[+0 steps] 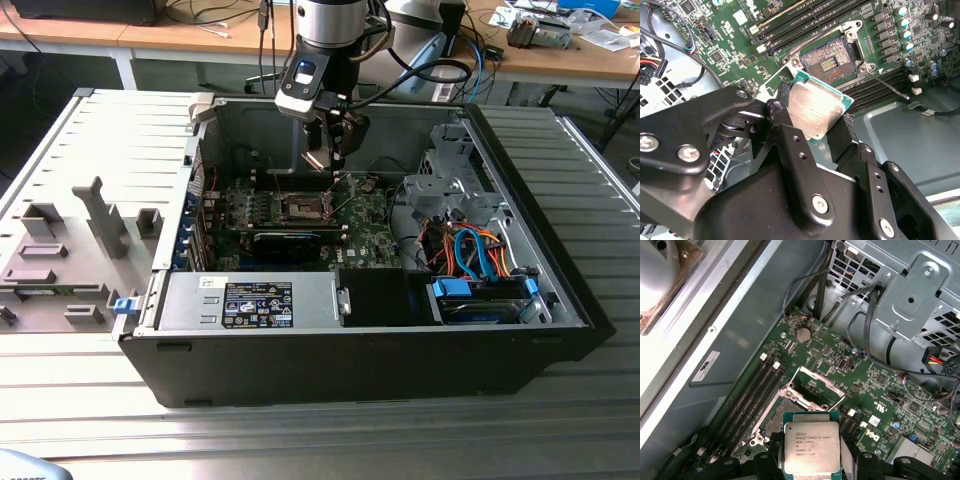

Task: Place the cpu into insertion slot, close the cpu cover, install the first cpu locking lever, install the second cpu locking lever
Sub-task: 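Place the cpu into insertion slot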

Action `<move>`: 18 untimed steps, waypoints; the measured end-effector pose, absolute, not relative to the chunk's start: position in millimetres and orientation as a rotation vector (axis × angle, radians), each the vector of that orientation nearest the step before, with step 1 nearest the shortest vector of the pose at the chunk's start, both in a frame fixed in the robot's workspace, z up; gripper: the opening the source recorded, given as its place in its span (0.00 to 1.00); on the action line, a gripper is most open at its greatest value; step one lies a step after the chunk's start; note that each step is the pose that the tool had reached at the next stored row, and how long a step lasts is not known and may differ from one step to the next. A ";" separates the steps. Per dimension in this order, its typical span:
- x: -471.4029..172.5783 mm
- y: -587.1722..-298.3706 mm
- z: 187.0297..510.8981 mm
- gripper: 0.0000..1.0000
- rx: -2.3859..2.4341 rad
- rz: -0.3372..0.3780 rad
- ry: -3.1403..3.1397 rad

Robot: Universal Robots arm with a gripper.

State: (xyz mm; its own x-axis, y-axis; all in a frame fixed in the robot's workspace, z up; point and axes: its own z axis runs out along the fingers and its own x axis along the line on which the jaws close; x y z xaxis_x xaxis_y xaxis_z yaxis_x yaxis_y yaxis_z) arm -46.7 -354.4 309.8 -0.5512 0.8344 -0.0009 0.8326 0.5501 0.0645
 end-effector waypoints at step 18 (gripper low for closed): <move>-46.7 -354.4 309.7 0.55 1.495 0.087 2.726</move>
State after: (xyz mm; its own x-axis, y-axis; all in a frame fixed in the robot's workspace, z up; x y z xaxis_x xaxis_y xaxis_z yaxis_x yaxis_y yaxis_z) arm -46.7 -354.4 309.7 -0.5376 0.8432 -0.0009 0.8414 0.5365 0.0645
